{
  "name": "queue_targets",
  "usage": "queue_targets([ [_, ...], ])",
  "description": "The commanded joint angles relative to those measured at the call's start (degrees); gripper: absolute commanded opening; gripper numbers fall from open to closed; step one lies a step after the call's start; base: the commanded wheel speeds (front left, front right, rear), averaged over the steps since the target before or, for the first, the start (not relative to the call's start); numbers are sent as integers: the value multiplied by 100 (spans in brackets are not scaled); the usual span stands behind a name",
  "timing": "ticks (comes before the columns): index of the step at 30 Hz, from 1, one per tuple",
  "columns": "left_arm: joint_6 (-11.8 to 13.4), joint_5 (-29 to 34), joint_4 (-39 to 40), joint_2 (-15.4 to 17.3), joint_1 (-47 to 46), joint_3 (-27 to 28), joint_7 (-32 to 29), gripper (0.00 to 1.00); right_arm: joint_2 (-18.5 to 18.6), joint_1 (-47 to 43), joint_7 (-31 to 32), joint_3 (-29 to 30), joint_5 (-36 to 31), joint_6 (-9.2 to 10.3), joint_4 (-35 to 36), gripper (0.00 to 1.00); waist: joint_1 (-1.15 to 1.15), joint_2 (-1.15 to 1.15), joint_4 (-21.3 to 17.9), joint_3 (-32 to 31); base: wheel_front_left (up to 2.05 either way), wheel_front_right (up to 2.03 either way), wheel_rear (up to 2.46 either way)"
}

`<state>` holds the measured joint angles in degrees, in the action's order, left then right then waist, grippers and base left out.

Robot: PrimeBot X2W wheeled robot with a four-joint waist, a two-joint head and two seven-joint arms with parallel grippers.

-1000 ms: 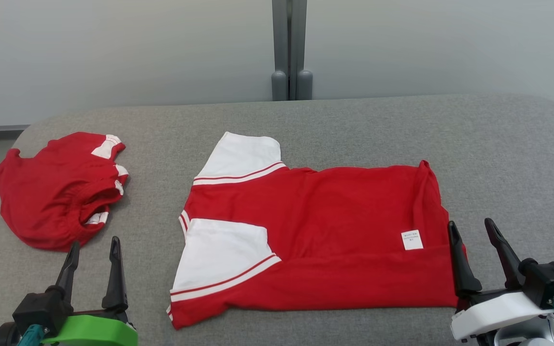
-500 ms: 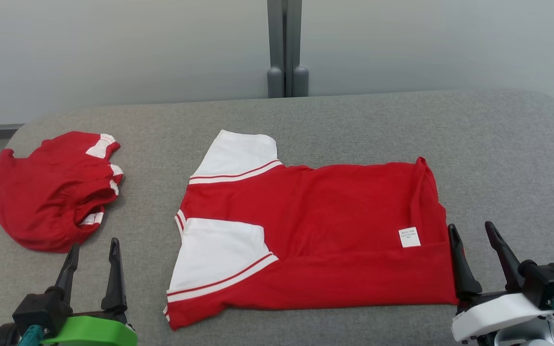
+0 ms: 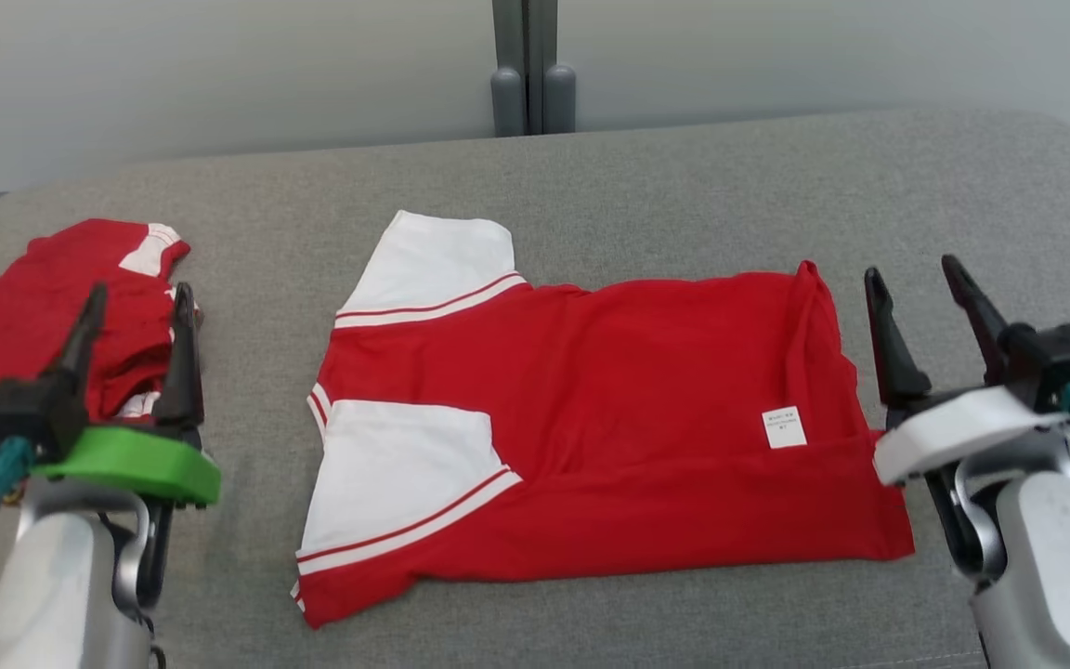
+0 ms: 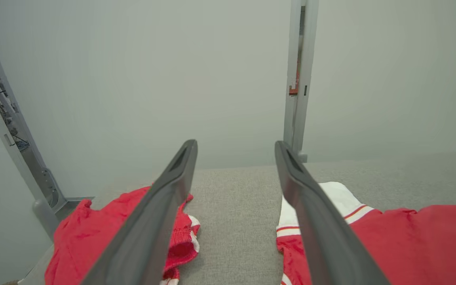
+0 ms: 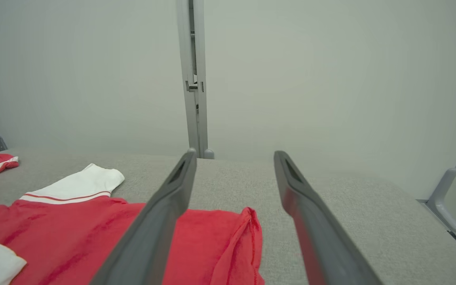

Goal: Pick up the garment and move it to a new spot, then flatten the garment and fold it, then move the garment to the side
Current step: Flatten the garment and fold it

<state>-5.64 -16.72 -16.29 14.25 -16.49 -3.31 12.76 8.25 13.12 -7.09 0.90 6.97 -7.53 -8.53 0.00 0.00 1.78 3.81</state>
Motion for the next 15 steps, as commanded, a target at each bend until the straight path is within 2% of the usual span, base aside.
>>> queue_targets([
  [1, -47, 71, -98, 90, -376, -73, -53, 100, 60, 351, 20, -25, -11, 9, -150, 100, 0, 0, -141, 456, 0, 0, 0],
  [10, -173, -68, -885, 326, -2534, -567, -526, 100, 335, 2412, 618, -448, -212, 9, -1367, 100, 0, 0, -337, 1708, 0, 0, 0],
  [15, -187, -397, -1561, 520, -3479, -1172, -923, 100, 373, 3232, 980, -767, -215, 9, -2151, 100, 0, 0, -518, 2261, 0, 0, 0],
])
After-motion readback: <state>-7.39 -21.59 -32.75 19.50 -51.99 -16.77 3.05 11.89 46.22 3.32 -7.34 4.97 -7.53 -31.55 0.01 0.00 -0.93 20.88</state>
